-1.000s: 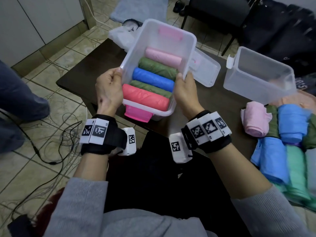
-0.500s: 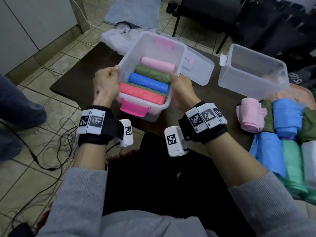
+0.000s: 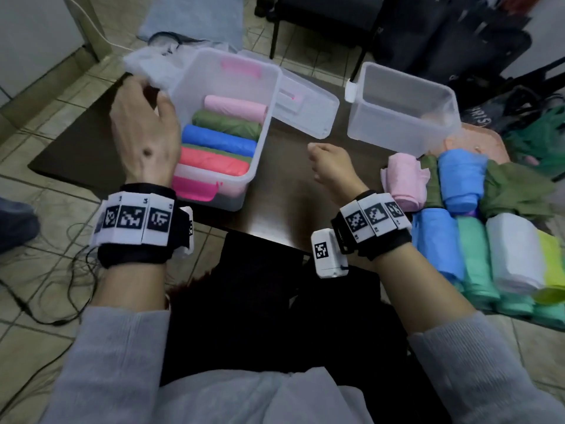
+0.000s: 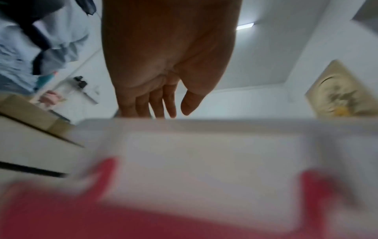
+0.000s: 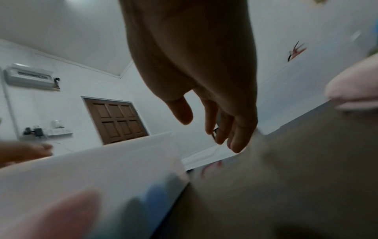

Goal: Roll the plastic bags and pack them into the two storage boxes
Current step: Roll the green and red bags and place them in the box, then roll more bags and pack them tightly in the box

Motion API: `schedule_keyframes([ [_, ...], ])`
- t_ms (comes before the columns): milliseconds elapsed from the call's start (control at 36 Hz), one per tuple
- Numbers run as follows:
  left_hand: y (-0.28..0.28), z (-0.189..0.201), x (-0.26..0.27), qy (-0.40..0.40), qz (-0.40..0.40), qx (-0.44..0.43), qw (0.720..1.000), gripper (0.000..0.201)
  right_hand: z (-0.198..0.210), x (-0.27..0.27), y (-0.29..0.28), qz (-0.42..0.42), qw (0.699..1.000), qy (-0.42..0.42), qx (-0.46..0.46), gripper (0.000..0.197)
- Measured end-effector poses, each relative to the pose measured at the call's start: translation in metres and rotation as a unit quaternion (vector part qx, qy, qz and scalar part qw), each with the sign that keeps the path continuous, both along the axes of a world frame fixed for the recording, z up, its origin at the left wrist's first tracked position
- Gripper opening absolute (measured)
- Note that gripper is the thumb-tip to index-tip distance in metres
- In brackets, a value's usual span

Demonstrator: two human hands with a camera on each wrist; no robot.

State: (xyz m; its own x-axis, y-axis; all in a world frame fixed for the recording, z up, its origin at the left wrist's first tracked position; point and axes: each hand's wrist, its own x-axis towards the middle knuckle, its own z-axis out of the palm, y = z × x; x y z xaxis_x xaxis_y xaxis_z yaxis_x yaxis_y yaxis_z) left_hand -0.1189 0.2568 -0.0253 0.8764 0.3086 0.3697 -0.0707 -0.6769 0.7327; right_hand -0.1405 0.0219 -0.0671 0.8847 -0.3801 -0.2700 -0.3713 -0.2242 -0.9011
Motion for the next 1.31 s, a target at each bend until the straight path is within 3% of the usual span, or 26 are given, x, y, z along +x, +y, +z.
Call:
schedule_keyframes([
  [28,-0.010,0.005,-0.003,-0.032,-0.014,0.013,0.999,0.040,-0.002,-0.004,-0.012,-0.009,1.000,0.004,-0.025,0.016],
  [111,-0.048,0.019,-0.018,-0.101,-0.089,0.001,0.991,0.036,-0.005,-0.020,-0.050,-0.030,0.995,0.023,-0.092,0.032],
  [250,-0.122,0.007,-0.046,-0.079,-0.273,-0.038,0.958,0.034,0.003,-0.057,-0.106,-0.089,0.967,0.057,-0.232,0.028],
  [361,-0.167,-0.029,-0.065,0.068,-0.371,0.027,0.926,0.046,0.009,-0.082,-0.138,-0.137,0.903,0.135,-0.384,0.037],
  [417,-0.181,-0.049,-0.068,0.157,-0.380,0.091,0.907,0.053,0.008,-0.093,-0.145,-0.150,0.873,0.201,-0.418,0.043],
  [472,-0.192,-0.065,-0.069,0.215,-0.388,0.132,0.887,0.057,0.005,-0.103,-0.151,-0.144,0.862,0.254,-0.414,0.052],
  [611,-0.201,-0.092,-0.066,0.271,-0.387,0.208,0.856,0.062,-0.011,-0.115,-0.157,-0.112,0.868,0.309,-0.372,0.075],
  [778,-0.189,-0.119,-0.067,0.219,-0.373,0.267,0.861,0.061,-0.012,-0.116,-0.160,-0.075,0.868,0.318,-0.373,0.074],
  [972,-0.189,-0.122,-0.068,0.212,-0.368,0.273,0.863,0.061,-0.011,-0.111,-0.140,-0.001,0.886,0.283,-0.366,0.073],
  [1111,-0.188,-0.120,-0.066,0.219,-0.377,0.243,0.867,0.059,-0.015,-0.098,-0.107,0.034,0.915,0.226,-0.333,0.075],
  [1194,-0.184,-0.115,-0.059,0.234,-0.389,0.183,0.872,0.054,-0.018,-0.084,-0.087,0.059,0.922,0.208,-0.321,0.070],
  [1305,-0.171,-0.102,-0.050,0.218,-0.354,0.082,0.906,0.042,-0.024,-0.063,-0.063,0.059,0.930,0.189,-0.311,0.069],
])
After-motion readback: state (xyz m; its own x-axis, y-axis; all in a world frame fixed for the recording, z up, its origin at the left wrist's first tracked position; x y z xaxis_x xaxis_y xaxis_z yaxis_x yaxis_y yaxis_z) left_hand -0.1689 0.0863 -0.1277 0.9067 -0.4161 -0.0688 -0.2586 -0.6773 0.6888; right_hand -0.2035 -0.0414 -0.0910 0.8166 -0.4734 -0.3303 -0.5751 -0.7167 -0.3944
